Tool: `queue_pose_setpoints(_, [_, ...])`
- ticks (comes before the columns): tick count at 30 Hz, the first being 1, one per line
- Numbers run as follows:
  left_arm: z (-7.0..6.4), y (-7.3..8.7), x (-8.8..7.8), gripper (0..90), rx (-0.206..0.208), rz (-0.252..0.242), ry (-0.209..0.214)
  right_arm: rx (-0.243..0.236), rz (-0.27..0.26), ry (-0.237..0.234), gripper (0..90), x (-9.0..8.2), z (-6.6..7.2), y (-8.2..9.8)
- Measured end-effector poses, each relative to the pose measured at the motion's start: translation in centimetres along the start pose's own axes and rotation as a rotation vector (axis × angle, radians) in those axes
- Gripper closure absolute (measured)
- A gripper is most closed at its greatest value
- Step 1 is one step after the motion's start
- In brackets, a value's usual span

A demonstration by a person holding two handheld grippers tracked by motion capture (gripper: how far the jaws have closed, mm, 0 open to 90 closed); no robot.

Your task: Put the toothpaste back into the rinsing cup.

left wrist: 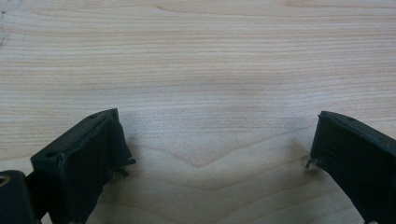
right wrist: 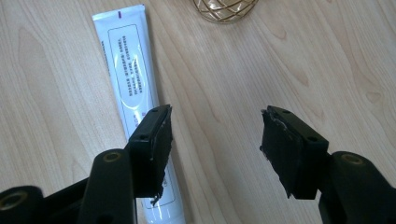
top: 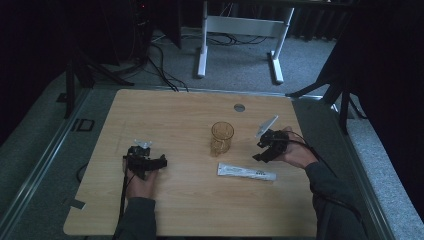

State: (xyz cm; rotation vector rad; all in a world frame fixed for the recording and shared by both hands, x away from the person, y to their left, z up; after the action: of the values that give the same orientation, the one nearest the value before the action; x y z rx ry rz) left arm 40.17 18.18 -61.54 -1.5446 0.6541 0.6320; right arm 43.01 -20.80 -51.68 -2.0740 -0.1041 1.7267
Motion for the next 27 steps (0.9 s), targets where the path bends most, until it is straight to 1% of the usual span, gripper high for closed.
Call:
queue_pose_setpoints(4, [0.0,0.0,0.0,2.2,0.000,0.000,0.000,-0.021,0.017,-0.003,41.3,0.1,0.1,-0.3])
queue_pose_setpoints(8, [0.0,0.0,0.0,2.2,0.000,0.000,0.000,-0.041,0.031,0.008,39.9,0.1,0.1,-0.7])
queue_pose_setpoints(13, [0.0,0.0,0.0,2.2,0.000,0.000,0.000,-0.068,0.070,0.017,39.2,0.3,0.3,-1.0])
queue_pose_setpoints(17, [0.0,0.0,0.0,2.2,0.000,0.000,0.000,-0.083,0.087,0.016,39.3,0.4,0.5,-1.3])
queue_pose_setpoints(21, [0.0,0.0,0.0,2.2,0.001,0.001,0.000,-0.107,0.104,0.011,40.8,0.7,0.7,-1.5])
queue_pose_setpoints(27, [0.0,0.0,0.0,2.2,0.000,0.000,0.000,-0.134,0.131,-0.010,42.4,1.0,1.1,-1.8])
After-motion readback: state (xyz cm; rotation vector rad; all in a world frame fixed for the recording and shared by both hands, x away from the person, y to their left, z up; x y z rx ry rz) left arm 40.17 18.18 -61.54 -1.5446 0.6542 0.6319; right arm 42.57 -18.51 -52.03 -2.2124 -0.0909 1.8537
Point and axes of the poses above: each handheld gripper's, and its own axes: x roughly forward along the jaws, y roughly out of its underside, z roughly to its left, the point moved 7 cm from there along x, roughly forward along the jaws, and after that the axes turned 5 degrees about -x, right-handed, at the moved point
